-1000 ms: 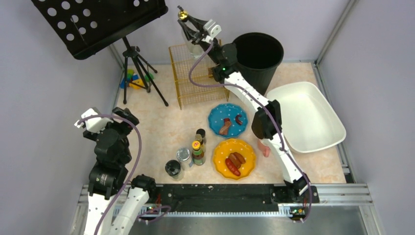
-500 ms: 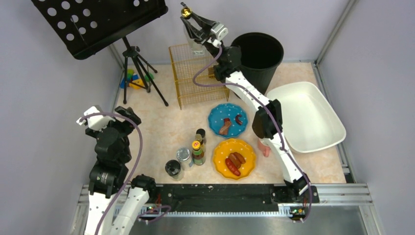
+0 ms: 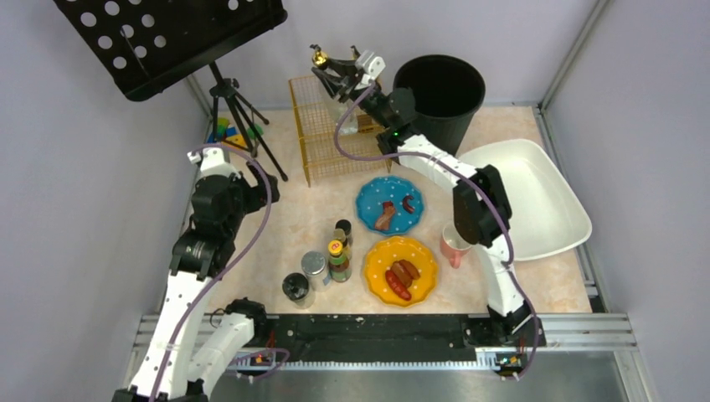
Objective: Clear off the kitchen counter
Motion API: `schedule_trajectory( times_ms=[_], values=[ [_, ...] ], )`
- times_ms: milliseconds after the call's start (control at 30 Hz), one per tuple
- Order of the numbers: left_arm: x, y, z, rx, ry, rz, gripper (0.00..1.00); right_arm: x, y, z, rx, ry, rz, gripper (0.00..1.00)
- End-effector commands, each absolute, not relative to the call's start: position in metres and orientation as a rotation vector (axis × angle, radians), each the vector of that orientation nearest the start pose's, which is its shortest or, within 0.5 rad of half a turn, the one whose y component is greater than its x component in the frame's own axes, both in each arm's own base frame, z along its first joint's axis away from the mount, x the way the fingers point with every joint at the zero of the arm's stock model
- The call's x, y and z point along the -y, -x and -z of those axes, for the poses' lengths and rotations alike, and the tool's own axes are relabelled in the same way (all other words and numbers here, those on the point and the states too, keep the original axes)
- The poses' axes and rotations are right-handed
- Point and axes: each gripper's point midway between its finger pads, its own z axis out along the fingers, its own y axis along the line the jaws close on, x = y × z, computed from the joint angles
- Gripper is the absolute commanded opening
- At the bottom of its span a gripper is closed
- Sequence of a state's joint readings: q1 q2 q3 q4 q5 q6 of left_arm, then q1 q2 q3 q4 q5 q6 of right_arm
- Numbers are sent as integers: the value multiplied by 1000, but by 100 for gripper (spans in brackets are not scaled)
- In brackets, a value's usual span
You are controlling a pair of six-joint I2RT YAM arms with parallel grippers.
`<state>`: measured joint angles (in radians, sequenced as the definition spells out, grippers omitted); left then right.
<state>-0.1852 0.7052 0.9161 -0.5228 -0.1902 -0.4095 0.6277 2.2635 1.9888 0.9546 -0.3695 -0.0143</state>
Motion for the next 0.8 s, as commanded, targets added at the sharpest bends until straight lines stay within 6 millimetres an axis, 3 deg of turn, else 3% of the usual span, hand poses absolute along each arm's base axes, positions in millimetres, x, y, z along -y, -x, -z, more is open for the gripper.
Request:
schedule_trajectory(
  times_ms=[0, 233, 533, 767],
  values=[
    [50, -286, -297, -1839, 372, 343, 94, -352, -380, -601, -357, 525, -674, 0],
    [66, -326, -273, -1899, 419, 369, 93, -333, -336, -621, -345, 552, -740, 0],
    [80, -391, -239, -1988, 444, 270, 92, -304, -282, -634, -344, 594, -768, 0],
    [82, -440, -224, -2022, 452, 184, 89, -295, -261, -614, -347, 625, -777, 0]
  ],
)
